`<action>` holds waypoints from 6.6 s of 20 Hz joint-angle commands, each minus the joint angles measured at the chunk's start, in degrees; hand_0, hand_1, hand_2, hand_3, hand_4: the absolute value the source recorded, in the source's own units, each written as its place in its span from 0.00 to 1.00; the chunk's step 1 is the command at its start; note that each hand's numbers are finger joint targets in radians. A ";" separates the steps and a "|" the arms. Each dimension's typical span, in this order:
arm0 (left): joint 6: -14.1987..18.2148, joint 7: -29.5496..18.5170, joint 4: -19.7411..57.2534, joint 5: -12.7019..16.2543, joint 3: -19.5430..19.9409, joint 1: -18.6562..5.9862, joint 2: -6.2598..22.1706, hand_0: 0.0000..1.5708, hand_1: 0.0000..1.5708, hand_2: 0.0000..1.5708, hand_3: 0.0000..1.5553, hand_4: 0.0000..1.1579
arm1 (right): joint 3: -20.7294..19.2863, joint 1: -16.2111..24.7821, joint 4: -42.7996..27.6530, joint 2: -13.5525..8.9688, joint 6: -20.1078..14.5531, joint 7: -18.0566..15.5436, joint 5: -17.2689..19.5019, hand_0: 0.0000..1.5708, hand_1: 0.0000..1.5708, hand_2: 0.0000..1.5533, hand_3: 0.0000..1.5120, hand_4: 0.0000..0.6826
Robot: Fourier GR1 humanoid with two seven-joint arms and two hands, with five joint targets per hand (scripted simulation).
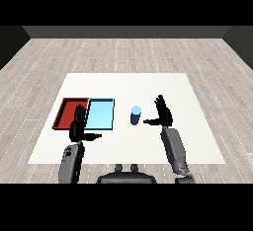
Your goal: Pick the blue can and put it in the blue box
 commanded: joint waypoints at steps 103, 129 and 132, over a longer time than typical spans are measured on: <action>4.62 3.89 10.58 -1.91 -11.49 -7.21 -1.17 0.00 0.00 0.00 0.00 0.00 | 24.57 -8.46 -1.28 -6.49 -17.70 -3.33 -9.19 0.91 0.91 0.93 0.94 0.97; 18.98 4.31 24.70 7.75 -26.73 -19.57 -1.19 0.00 0.00 0.00 0.00 0.00 | 22.17 -13.26 -3.89 1.38 -17.26 2.09 -1.46 0.89 0.89 0.94 0.94 1.00; 20.40 3.64 24.19 8.71 -28.89 -18.52 -1.19 0.00 0.00 0.00 0.00 0.00 | 22.88 -9.00 -1.55 1.39 -14.64 -3.46 -1.49 0.89 0.89 0.93 0.93 0.99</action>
